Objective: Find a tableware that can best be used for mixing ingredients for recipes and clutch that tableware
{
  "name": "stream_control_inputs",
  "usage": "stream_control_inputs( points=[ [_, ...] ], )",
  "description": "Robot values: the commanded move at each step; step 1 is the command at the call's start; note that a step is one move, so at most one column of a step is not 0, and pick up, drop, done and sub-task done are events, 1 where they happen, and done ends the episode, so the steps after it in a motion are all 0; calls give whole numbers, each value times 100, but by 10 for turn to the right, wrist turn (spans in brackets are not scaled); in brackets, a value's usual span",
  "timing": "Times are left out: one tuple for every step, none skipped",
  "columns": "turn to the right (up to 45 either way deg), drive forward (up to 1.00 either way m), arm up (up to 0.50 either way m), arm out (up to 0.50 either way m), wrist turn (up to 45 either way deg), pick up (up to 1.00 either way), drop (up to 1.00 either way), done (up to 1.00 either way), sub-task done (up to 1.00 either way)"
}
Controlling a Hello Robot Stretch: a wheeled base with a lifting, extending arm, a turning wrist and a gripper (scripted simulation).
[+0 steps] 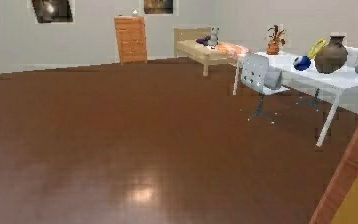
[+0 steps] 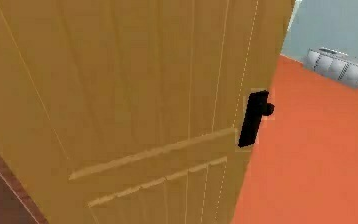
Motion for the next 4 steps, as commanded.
stream_control_inputs(
  points=[
    [0, 50, 0, 0, 0, 0, 0, 0, 0],
    [240, 0, 0, 0, 0, 0, 0, 0, 0],
    [0, 30, 0, 0, 0, 0, 0, 0, 0],
    [390, 0, 0, 0, 0, 0, 0, 0, 0]
  ],
)
